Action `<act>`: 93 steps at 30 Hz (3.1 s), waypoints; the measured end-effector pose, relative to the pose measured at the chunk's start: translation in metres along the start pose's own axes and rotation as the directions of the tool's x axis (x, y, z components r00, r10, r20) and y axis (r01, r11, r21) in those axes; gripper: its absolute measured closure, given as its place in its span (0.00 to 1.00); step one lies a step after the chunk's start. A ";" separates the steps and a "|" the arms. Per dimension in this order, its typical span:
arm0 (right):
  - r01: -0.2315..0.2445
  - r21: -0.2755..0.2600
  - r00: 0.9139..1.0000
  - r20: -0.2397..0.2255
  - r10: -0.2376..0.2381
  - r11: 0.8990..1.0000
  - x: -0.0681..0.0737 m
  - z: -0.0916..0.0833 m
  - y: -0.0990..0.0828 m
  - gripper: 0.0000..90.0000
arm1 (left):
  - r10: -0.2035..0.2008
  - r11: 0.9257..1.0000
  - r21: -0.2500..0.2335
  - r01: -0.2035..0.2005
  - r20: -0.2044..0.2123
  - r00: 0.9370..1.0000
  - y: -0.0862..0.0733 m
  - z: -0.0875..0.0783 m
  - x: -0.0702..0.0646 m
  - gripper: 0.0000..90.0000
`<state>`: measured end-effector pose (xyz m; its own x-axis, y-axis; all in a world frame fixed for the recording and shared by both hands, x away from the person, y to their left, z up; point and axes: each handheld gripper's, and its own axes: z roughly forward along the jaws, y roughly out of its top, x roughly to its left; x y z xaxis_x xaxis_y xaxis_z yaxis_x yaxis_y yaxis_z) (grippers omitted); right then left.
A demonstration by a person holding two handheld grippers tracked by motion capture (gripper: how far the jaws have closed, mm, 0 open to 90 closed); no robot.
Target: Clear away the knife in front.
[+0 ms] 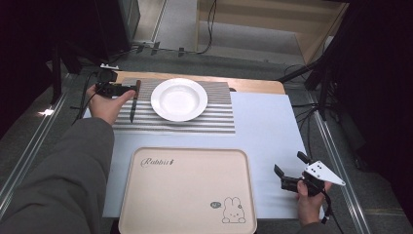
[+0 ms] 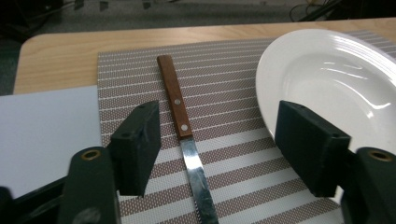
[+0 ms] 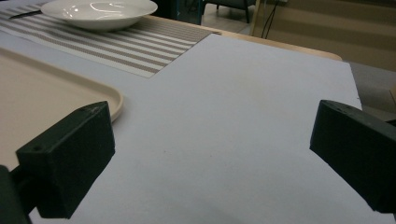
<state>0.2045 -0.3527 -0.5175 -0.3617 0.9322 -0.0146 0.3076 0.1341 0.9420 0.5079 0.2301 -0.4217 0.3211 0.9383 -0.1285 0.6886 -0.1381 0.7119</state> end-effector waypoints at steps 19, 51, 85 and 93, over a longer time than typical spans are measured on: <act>0.002 0.007 1.000 0.008 -0.002 1.000 0.001 0.002 0.000 0.00 | -0.058 0.986 0.154 0.064 -0.041 0.997 -0.001 0.060 0.016 0.71; 0.014 0.023 0.999 0.028 -0.014 1.000 0.003 0.004 0.000 0.00 | 0.042 0.983 0.183 -0.017 -0.134 0.990 -0.013 0.072 0.001 0.85; 0.010 0.015 1.000 0.015 -0.010 1.000 0.002 0.004 0.000 0.00 | 0.062 0.988 0.141 -0.058 -0.025 0.998 -0.015 0.012 -0.022 0.85; 0.010 0.014 1.000 0.013 -0.010 1.000 0.002 0.004 0.000 0.00 | 0.106 0.985 0.132 -0.108 0.018 0.994 -0.023 0.004 -0.034 0.85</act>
<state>0.2071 -0.3500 -0.5187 -0.3533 0.9351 -0.0281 0.3164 0.1477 0.9370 0.4835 0.2006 -0.4364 0.4041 0.9124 -0.0647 0.7297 -0.2789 0.6243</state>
